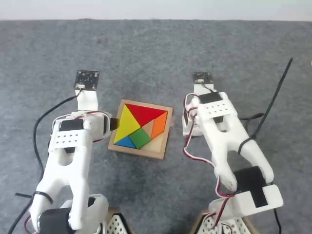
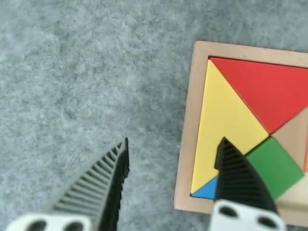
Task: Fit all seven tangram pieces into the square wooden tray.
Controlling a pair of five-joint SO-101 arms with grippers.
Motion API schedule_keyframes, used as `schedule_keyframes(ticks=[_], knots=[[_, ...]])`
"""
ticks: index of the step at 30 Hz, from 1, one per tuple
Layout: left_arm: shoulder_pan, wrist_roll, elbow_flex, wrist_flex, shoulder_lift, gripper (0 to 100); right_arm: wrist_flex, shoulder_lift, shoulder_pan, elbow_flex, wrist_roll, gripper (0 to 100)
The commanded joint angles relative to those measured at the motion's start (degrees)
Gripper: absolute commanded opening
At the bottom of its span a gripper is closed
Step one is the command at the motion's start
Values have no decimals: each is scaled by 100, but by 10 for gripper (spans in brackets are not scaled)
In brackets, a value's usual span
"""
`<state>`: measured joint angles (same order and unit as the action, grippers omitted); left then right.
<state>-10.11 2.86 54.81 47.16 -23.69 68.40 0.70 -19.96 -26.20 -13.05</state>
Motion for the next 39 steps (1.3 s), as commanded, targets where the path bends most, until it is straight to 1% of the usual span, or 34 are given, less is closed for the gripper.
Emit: schedule_keyframes(ticks=[1, 7, 12, 15, 19, 25, 28, 30, 33, 36, 39], knots=[[18, 53, -31, -114, 0, 276, 4, 31, -338, 18, -44, 217], [18, 53, -31, -114, 0, 276, -233, 629, -391, 70, -44, 216], [18, 53, -31, -114, 0, 276, -409, 1138, -382, 466, -88, 216], [18, 53, -31, -114, 0, 276, -409, 1182, -374, 809, -308, 216], [18, 53, -31, -105, 0, 276, -541, 1226, -382, 1240, -343, 216], [26, 53, -31, -88, -9, 276, -1068, 1209, -365, 1292, -325, 216], [26, 53, -31, -97, 0, 276, -1297, 1174, -198, 1301, -308, 216], [26, 53, -31, -97, 0, 276, -1411, 1174, -22, 1301, -70, 216], [35, 53, -31, -97, 0, 276, -1376, 1147, 207, 1301, 510, 216], [185, 62, -22, -88, 0, 276, -1367, 998, 268, 1257, 967, 216], [202, 62, 40, -88, -26, 276, -1402, 857, 242, 1257, 1169, 216]])
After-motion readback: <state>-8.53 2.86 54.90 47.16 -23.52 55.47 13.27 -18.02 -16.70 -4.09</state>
